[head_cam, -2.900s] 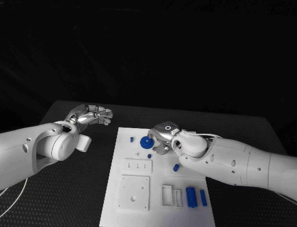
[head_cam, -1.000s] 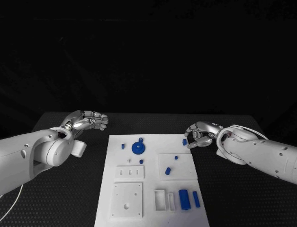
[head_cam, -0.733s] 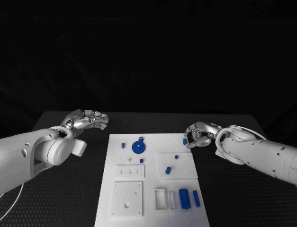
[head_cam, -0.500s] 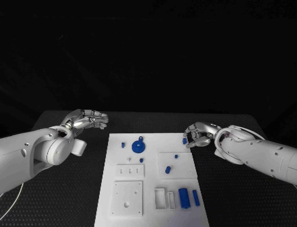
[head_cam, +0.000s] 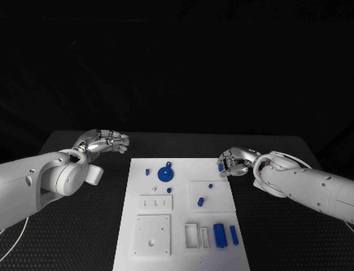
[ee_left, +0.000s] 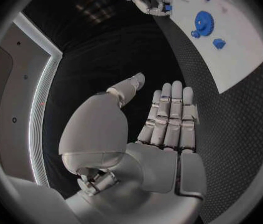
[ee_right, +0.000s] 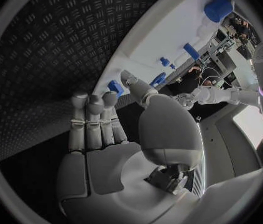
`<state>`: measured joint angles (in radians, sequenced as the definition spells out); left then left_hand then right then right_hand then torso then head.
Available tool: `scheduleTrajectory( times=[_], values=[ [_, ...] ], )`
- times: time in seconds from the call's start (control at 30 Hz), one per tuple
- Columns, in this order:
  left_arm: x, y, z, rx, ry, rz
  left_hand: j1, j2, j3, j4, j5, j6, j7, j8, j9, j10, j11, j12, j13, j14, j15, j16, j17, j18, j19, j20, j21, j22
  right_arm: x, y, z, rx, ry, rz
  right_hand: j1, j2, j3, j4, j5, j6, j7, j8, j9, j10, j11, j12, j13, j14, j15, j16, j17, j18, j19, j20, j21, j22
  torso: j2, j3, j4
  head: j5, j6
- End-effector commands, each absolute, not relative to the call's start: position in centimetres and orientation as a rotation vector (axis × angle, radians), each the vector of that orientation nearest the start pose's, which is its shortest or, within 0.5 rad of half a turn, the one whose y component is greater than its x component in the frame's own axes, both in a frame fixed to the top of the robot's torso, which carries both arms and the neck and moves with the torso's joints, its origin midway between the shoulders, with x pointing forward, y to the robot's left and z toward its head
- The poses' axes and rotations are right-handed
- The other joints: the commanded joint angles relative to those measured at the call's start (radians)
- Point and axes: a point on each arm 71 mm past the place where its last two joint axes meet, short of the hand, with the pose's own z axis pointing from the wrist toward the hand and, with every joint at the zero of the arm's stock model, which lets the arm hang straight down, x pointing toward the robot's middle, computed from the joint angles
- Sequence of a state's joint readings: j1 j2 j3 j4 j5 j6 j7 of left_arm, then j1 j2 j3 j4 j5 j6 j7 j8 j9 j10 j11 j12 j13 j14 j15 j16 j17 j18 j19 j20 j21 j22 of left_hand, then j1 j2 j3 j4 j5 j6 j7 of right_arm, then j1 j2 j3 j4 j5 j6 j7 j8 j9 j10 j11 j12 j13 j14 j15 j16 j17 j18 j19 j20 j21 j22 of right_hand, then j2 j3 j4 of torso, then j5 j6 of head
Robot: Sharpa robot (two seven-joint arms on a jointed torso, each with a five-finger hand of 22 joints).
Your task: Assemble the parts on the task board
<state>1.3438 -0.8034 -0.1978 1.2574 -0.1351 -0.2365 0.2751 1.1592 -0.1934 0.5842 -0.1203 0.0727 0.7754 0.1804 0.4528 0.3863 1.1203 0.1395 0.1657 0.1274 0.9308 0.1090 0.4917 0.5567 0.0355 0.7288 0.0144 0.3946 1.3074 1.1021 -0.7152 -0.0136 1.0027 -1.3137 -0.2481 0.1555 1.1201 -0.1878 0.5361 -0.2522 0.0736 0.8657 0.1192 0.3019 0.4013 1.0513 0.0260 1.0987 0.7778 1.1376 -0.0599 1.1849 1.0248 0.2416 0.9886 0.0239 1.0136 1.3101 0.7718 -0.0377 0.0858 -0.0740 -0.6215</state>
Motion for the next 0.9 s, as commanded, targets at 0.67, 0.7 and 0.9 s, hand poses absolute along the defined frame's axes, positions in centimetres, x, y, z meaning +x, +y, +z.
scheduleTrajectory(
  times=[0.67,0.7,0.9],
  values=[
    [53.80,27.13,-17.74,-0.958,1.556,-1.253,-0.007,0.006,0.002,-0.004,-0.006,-0.004,0.004,-0.007,-0.002,-0.008,-0.001,-0.006,-0.002,0.001,0.000,-0.001,0.001,0.010,0.001,-0.005,-0.004,0.016,53.88,-29.14,-26.27,-0.002,1.783,0.554,-0.012,0.035,0.082,0.045,-0.025,0.111,0.006,0.040,0.011,-0.111,-0.008,0.010,-0.010,0.029,-0.024,0.021,0.000,0.020,0.035,-0.020,0.017,0.012,-0.002,-0.0007,-0.0022,0.004,-0.005],
    [53.80,27.13,-17.75,-0.958,1.557,-1.253,-0.007,0.006,0.002,-0.004,-0.006,-0.004,0.004,-0.007,-0.002,-0.008,-0.001,-0.006,-0.002,0.001,0.000,-0.001,0.001,0.010,0.001,-0.005,-0.004,0.016,53.89,-29.17,-26.26,-0.001,1.782,0.553,-0.011,0.038,0.085,0.047,-0.025,0.119,0.004,0.044,0.013,-0.108,-0.010,0.011,-0.009,0.031,-0.025,0.022,0.001,0.020,0.037,-0.021,0.018,0.012,-0.002,-0.0010,-0.0022,0.004,-0.005],
    [53.78,27.13,-17.77,-0.958,1.561,-1.252,-0.007,0.006,0.002,-0.004,-0.007,-0.004,0.004,-0.008,-0.002,-0.009,-0.001,-0.006,-0.002,0.000,0.000,-0.001,0.001,0.010,0.001,-0.005,-0.004,0.016,53.89,-29.11,-26.28,-0.007,1.783,0.550,-0.012,0.045,0.108,0.053,-0.025,0.150,-0.012,0.067,0.030,-0.092,-0.024,0.010,-0.011,0.041,-0.038,0.029,0.004,0.020,0.047,-0.029,0.029,0.014,-0.002,-0.0007,-0.0017,0.003,-0.006]
  ],
)
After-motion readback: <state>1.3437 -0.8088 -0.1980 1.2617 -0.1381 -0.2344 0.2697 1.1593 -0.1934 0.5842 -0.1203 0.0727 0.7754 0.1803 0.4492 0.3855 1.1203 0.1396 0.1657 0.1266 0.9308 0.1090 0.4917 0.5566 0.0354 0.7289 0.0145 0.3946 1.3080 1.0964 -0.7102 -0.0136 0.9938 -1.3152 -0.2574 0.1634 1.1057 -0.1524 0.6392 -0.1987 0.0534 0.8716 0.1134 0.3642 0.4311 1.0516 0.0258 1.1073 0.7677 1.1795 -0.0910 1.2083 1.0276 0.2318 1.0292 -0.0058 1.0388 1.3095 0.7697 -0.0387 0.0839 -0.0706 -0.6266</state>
